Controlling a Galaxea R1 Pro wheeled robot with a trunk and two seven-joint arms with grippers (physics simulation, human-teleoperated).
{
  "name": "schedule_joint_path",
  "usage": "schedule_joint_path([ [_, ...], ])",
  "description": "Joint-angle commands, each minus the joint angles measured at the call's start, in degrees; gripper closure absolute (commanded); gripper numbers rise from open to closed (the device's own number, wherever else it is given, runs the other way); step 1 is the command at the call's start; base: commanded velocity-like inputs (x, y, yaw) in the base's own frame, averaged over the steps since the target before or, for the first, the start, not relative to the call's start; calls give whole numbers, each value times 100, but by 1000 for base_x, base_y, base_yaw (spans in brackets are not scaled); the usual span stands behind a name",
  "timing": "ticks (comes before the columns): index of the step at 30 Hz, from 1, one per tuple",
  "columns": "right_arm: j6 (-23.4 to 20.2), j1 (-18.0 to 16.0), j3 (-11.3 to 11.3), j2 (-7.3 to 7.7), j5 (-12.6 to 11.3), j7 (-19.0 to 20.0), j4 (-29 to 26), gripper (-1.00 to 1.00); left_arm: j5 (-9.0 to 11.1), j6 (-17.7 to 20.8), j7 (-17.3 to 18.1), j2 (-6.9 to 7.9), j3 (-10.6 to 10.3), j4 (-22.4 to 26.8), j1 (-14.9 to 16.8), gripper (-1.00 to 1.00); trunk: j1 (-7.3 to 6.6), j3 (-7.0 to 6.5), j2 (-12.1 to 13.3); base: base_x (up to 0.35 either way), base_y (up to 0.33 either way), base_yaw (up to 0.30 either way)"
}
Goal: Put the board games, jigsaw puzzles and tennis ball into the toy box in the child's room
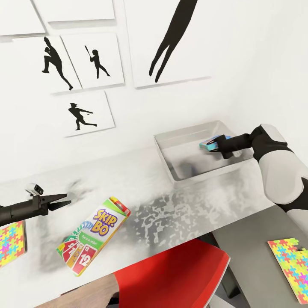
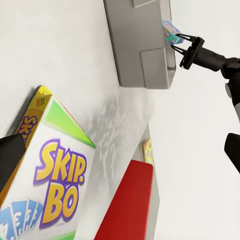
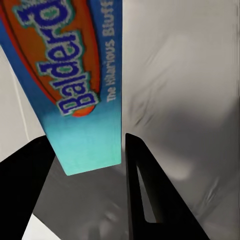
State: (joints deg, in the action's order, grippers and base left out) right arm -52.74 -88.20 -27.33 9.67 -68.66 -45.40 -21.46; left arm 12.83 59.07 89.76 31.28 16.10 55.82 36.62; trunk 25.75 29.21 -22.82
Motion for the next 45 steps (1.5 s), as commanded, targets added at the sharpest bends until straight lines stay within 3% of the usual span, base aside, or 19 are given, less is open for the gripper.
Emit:
schedule_joint_path([
  [1, -6, -5, -27, 2, -51, -56, -5, 100, -3, 61, 24, 2, -2, 2, 3, -100, 3, 9, -10, 0, 0, 0],
  [13, -11, -6, -27, 92, -51, -56, 1, 100, -1, 61, 24, 1, -2, 16, 3, -100, 3, 9, -10, 0, 0, 0],
  [45, -25, -13, -27, 114, -50, -56, 1, 100, 0, 62, 24, 9, -2, 24, 9, -100, 3, 9, -10, 0, 0, 0],
])
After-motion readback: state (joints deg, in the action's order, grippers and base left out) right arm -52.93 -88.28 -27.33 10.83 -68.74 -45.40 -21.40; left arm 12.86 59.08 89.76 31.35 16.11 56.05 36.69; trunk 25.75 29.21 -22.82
